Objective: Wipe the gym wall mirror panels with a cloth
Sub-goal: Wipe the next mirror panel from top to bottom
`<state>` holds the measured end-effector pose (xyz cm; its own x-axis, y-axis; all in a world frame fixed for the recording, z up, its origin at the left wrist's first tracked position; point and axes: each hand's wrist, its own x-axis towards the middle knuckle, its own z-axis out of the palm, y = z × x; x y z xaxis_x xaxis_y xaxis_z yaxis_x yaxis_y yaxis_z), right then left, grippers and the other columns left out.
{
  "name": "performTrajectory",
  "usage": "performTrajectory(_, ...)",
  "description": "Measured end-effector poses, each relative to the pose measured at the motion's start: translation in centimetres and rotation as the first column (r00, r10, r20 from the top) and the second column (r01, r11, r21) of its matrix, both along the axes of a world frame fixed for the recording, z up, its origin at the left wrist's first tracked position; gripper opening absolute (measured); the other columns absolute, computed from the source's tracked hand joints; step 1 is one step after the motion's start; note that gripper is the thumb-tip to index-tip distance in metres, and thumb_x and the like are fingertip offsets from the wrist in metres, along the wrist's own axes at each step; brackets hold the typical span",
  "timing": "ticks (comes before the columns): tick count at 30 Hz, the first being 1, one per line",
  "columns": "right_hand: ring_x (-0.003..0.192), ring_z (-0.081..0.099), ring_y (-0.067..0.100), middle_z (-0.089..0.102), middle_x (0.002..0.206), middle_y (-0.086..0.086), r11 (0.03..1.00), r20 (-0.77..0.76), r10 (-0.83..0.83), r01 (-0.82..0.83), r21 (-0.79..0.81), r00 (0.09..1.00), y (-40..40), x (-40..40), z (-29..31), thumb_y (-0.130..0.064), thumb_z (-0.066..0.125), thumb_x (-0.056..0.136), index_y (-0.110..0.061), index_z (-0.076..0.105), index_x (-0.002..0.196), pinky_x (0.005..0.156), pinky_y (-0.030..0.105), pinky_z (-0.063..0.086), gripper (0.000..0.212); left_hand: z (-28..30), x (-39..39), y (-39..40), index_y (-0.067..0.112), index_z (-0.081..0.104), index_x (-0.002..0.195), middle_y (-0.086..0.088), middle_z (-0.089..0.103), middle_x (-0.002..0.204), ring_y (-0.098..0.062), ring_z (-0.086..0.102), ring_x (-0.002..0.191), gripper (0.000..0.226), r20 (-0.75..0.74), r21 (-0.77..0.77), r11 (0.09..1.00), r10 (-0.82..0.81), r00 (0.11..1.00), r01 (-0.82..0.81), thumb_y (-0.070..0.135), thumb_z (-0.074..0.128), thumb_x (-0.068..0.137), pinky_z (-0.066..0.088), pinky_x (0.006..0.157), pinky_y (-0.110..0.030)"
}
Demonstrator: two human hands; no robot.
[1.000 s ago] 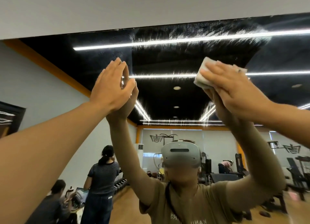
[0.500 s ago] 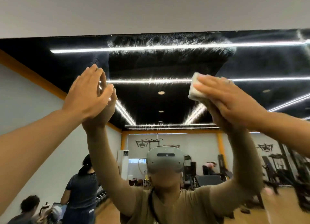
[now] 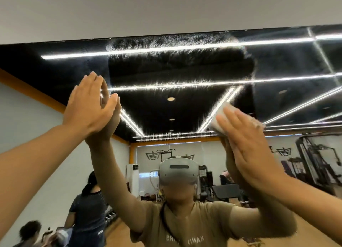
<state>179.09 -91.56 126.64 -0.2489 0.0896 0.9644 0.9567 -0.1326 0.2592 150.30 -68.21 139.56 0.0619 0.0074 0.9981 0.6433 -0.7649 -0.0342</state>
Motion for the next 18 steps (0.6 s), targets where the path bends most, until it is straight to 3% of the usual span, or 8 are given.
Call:
performTrajectory(3, 0.152, 0.008, 0.011, 0.011, 0.165, -0.013, 0.993, 0.064, -0.062, 0.068, -0.095, 0.996, -0.7, 0.5, -5.0, -0.020, 0.033, 0.098, -0.035, 0.020, 0.156, 0.121, 0.026, 0.001, 0.061, 0.0, -0.1, -0.3, 0.007, 0.042, 0.132, -0.019, 0.047, 0.135, -0.037, 0.043, 0.130, 0.052, -0.006, 0.012, 0.999, 0.034, 0.999, -0.034, 0.048, 0.040, 0.100, 0.036, 0.111, -0.056)
performTrajectory(6, 0.152, 0.007, 0.008, 0.012, 0.165, -0.012, 0.979, 0.089, -0.114, 0.127, -0.156, 0.989, -1.4, 0.9, -3.0, -0.023, 0.032, 0.099, -0.034, 0.023, 0.156, 0.121, 0.024, -0.003, 0.058, 0.1, -0.1, -0.2, 0.008, 0.043, 0.132, -0.018, 0.048, 0.135, -0.037, 0.044, 0.131, 0.053, -0.018, 0.022, 0.999, 0.047, 0.999, -0.047, 0.049, 0.041, 0.099, 0.037, 0.110, -0.056)
performTrajectory(8, 0.150, 0.013, 0.007, 0.023, 0.162, -0.006, 0.982, 0.067, -0.131, 0.139, -0.131, 0.989, -1.6, 0.8, 0.5, -0.026, 0.028, 0.100, -0.027, 0.031, 0.153, 0.119, 0.020, -0.001, 0.054, 0.3, -0.2, -0.2, 0.008, 0.042, 0.134, -0.018, 0.047, 0.138, -0.036, 0.042, 0.133, 0.055, -0.031, 0.006, 0.999, 0.047, 0.998, -0.047, 0.051, 0.040, 0.099, 0.037, 0.111, -0.056)
performTrajectory(10, 0.142, 0.031, 0.017, 0.035, 0.156, 0.004, 0.990, 0.030, -0.134, 0.135, -0.048, 0.991, -1.9, 1.1, 5.4, -0.027, 0.026, 0.097, -0.019, 0.040, 0.148, 0.115, 0.027, 0.014, 0.054, 0.4, -0.3, -0.2, 0.008, 0.040, 0.136, -0.017, 0.045, 0.141, -0.035, 0.040, 0.136, 0.057, -0.040, -0.009, 0.999, 0.051, 0.998, -0.051, 0.051, 0.040, 0.099, 0.035, 0.113, -0.055)
performTrajectory(12, 0.138, 0.036, 0.026, 0.036, 0.155, 0.007, 0.989, -0.048, -0.145, 0.145, 0.005, 0.988, -2.0, 1.7, 9.8, -0.028, 0.026, 0.097, -0.020, 0.040, 0.148, 0.114, 0.041, 0.025, 0.054, 0.5, -0.4, -0.2, 0.007, 0.039, 0.140, -0.016, 0.042, 0.146, -0.034, 0.035, 0.140, 0.060, -0.039, -0.020, 0.999, 0.046, 0.998, -0.047, 0.050, 0.040, 0.099, 0.032, 0.116, -0.053)
performTrajectory(15, 0.137, 0.037, 0.033, 0.038, 0.152, 0.013, 0.989, -0.089, -0.141, 0.143, 0.023, 0.986, -1.6, 2.5, 11.8, -0.027, 0.027, 0.097, -0.017, 0.043, 0.146, 0.114, 0.055, 0.028, 0.052, -0.3, -0.1, -1.2, 0.007, 0.037, 0.144, -0.017, 0.037, 0.150, -0.034, 0.031, 0.143, 0.060, -0.013, 0.001, 1.000, -0.012, 1.000, 0.012, 0.047, 0.042, 0.099, 0.030, 0.117, -0.054)
performTrajectory(18, 0.145, 0.027, 0.032, 0.032, 0.157, 0.013, 0.997, -0.108, -0.081, 0.082, 0.003, 0.991, -1.2, 1.8, 7.8, -0.020, 0.031, 0.101, -0.017, 0.042, 0.148, 0.119, 0.052, 0.021, 0.049, -4.0, 0.7, -2.9, 0.011, 0.029, 0.153, -0.009, 0.026, 0.161, -0.024, 0.020, 0.150, 0.061, 0.026, 0.001, 0.982, -0.189, 0.982, 0.189, 0.036, 0.048, 0.101, 0.019, 0.122, -0.042)
